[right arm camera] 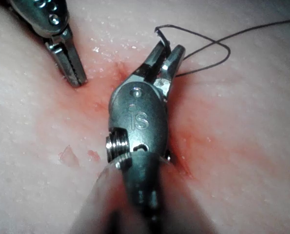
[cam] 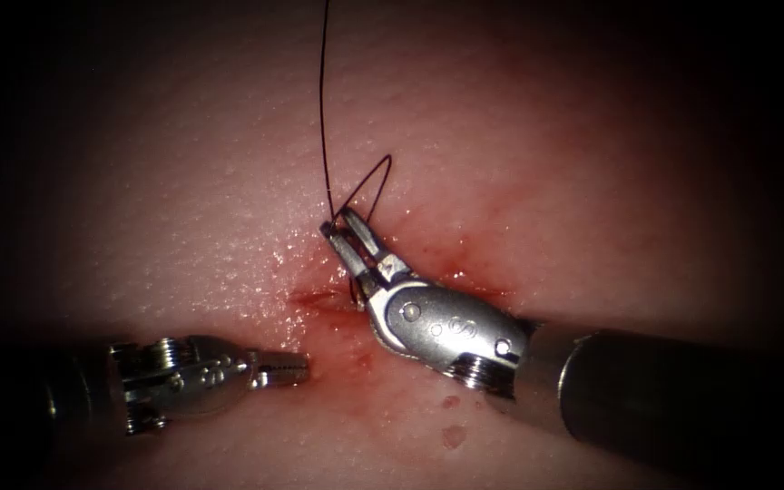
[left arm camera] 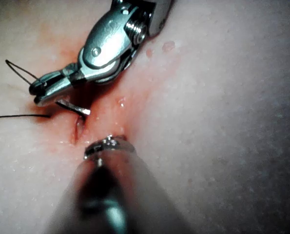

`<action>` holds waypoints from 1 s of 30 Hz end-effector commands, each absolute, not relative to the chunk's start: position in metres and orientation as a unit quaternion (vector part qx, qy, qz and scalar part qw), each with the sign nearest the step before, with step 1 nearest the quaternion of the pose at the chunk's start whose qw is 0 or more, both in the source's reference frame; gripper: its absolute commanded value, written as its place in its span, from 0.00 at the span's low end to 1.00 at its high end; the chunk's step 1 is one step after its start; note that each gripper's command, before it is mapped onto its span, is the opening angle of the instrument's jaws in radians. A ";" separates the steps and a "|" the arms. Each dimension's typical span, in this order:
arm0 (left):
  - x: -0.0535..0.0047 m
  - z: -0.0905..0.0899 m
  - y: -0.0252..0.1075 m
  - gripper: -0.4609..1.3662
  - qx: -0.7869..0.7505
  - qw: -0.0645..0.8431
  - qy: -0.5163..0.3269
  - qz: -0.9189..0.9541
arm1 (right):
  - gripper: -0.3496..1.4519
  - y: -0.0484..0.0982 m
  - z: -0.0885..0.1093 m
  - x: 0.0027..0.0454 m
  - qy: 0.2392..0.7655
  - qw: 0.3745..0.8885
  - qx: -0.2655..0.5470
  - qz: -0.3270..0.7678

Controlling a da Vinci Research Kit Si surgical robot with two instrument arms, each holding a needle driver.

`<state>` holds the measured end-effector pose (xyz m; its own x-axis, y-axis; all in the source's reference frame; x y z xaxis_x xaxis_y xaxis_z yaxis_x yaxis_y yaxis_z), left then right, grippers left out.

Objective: Wound Closure
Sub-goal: Throw the needle through the skin below the wound with the right tool

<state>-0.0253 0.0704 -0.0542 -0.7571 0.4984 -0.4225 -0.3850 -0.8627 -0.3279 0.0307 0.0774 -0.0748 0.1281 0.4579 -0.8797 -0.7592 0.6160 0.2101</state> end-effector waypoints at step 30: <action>-0.0301 -0.055 0.067 0.06 -0.309 0.207 -0.130 0.919 | 0.00 0.079 -0.075 0.0310 0.446 0.740 -0.023 0.502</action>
